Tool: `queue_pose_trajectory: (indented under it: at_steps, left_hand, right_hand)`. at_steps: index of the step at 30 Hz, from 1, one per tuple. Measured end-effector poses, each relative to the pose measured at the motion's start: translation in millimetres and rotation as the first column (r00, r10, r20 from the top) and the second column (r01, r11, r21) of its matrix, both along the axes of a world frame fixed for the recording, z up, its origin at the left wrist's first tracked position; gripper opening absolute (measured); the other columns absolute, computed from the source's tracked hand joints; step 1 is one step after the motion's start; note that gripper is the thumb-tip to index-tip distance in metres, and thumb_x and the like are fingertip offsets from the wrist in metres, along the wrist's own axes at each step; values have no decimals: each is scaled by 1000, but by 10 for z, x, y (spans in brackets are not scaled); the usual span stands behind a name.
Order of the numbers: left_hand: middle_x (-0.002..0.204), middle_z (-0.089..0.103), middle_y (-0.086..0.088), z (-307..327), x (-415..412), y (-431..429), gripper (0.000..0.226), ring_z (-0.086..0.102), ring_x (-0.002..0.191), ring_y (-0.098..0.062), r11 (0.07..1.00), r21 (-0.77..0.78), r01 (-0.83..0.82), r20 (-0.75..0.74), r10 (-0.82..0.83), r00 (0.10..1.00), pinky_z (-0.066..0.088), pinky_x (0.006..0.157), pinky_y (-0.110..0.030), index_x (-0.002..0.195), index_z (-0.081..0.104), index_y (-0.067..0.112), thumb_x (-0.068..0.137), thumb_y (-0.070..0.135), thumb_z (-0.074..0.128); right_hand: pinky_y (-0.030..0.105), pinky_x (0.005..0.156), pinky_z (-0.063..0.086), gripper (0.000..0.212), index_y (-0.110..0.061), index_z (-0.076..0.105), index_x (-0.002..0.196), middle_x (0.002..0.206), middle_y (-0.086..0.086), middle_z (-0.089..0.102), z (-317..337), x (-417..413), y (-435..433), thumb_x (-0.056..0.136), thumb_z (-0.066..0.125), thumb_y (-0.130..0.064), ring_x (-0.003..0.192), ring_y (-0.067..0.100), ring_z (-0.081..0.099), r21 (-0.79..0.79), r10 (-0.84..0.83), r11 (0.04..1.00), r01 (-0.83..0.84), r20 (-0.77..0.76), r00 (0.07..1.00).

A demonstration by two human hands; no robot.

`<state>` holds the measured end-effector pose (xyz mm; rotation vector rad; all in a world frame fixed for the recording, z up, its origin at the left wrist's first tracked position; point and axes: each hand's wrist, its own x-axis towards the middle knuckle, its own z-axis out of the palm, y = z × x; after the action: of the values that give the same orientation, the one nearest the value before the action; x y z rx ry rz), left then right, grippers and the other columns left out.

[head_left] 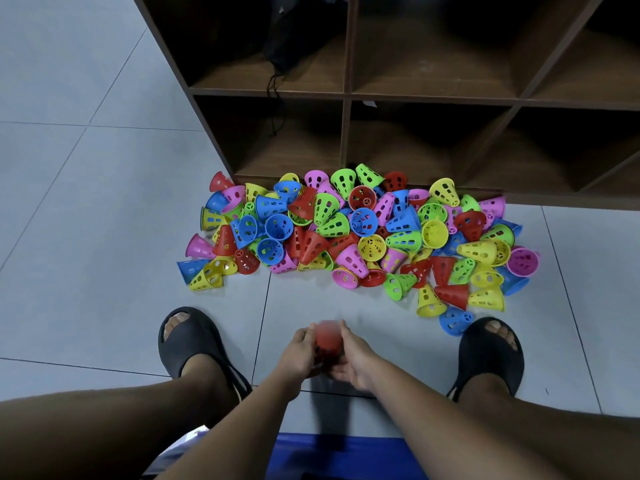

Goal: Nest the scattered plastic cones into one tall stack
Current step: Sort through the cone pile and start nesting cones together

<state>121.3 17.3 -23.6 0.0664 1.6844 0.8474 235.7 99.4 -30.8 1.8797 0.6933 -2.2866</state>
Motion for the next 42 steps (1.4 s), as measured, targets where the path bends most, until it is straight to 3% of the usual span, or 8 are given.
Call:
queue_pose_trajectory:
  at_steps: [9,14,18,22,25,27,32,42]
  left_hand:
    - [105,67,-22,-270,-270,495,48,68,92,-32,996,12,-92,42,91,995,58,99,-55,125,66,19,106,60,50]
    - [121,71,-16,-217,-562,792,44,72,100,-29,991,85,-105,113,95,989,60,98,-43,130,63,13,111,50,49]
    - [133,65,-25,-75,-986,957,43,70,117,-36,994,70,88,52,-92,994,61,98,-42,135,61,5,113,41,51]
    - [126,70,-17,199,-1483,1088,32,73,101,-25,858,-91,506,-129,-514,848,62,82,-32,128,63,11,111,37,54]
    - [118,72,-11,347,-1927,1111,25,71,99,-22,718,-214,662,-243,-696,676,61,81,-32,121,67,13,109,33,60]
    - [113,72,-6,418,-2196,1090,19,71,102,-21,665,-283,692,-331,-744,580,61,82,-32,118,68,18,105,32,66]
    - [110,73,3,469,-2792,892,24,69,102,-17,661,-407,631,-512,-737,441,59,89,-34,110,67,27,92,30,83]
    - [118,66,-7,65,-3331,417,60,64,101,-26,796,-390,464,-736,-572,362,51,81,-34,127,66,17,73,20,93]
  right_hand:
    - [42,83,63,46,-20,57,128,94,17,79,-32,-211,430,108,44,-59,91,32,78,120,-34,992,37,-32,999]
    - [46,101,57,51,-19,50,143,110,23,71,-75,-362,836,110,39,-57,106,37,71,207,128,972,-113,-62,990]
    - [45,102,56,48,-10,44,150,136,33,62,13,-411,1176,114,42,-41,124,41,66,266,321,914,-306,-14,947]
    - [32,72,61,27,-8,62,127,109,23,73,285,-387,1398,111,52,-27,89,28,73,351,573,725,-592,168,802]
    - [34,68,53,26,-10,69,86,82,7,74,504,-392,1684,103,60,-28,77,24,67,544,645,291,-787,495,582]
    - [32,64,46,29,-10,67,77,72,2,68,661,-443,1891,100,62,-28,77,25,66,588,553,114,-801,633,543]
    - [44,70,59,33,-4,68,89,72,12,70,758,-604,2308,99,71,-36,69,30,68,672,423,-10,-740,674,606]
    - [39,54,49,54,-3,62,67,59,18,62,545,-785,2593,92,77,-49,55,33,62,574,429,-89,-814,759,489]
